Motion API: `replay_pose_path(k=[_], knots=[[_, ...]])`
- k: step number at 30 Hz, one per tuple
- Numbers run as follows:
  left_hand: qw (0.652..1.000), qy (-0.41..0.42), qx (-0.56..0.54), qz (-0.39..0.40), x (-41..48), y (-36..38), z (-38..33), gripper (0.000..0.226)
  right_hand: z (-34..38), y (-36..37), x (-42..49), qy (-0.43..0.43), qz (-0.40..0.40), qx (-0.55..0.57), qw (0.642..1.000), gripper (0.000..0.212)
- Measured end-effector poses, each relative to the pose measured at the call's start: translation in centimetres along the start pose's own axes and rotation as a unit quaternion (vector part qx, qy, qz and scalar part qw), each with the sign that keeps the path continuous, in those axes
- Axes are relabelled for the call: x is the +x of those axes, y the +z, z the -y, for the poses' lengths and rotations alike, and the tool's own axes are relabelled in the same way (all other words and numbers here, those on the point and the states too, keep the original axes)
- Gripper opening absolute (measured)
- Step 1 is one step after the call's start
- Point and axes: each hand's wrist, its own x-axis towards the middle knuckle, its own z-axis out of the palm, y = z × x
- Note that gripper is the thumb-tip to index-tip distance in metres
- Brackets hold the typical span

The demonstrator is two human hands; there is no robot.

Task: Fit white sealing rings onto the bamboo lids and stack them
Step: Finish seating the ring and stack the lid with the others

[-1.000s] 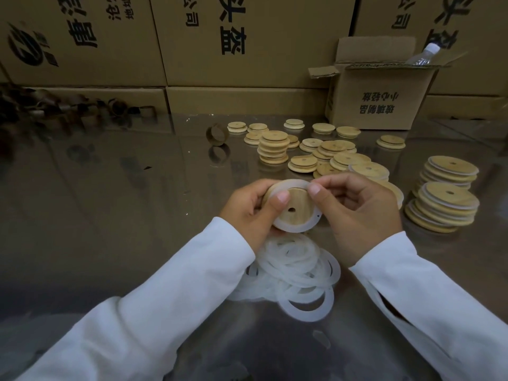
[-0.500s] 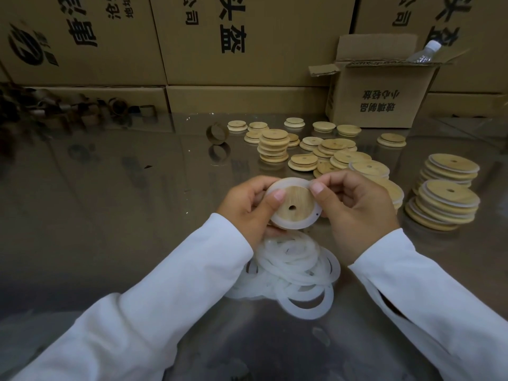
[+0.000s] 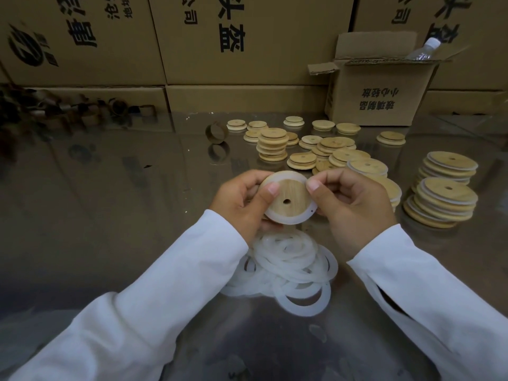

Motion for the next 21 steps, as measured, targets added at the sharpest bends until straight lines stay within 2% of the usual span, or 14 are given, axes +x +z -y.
replay_pose_path(k=[5, 9, 14, 18, 21], knots=[[0.983, -0.102, -0.151, -0.030, 0.5, 0.2, -0.1, 0.017, -0.2, 0.3, -0.5, 0.000, -0.016, -0.008, 1.000, 0.012], [0.963, -0.140, -0.227, -0.020, 0.6, 0.2, 0.0, 0.016, -0.4, 0.6, -0.6, 0.013, -0.031, -0.025, 0.999, 0.009], [0.975, -0.130, -0.179, 0.037, 0.5, -0.2, 0.4, 0.024, -0.6, 0.5, -0.4, 0.033, -0.044, -0.026, 0.998, 0.014], [0.986, -0.107, -0.131, 0.003, 0.6, -0.2, 0.9, 0.020, -0.4, 0.5, -0.5, 0.034, -0.023, -0.032, 0.999, 0.014], [0.993, -0.070, -0.091, -0.006, 0.7, -0.4, 1.0, 0.029, -0.4, 0.5, -0.6, 0.044, -0.011, -0.038, 0.998, 0.012]])
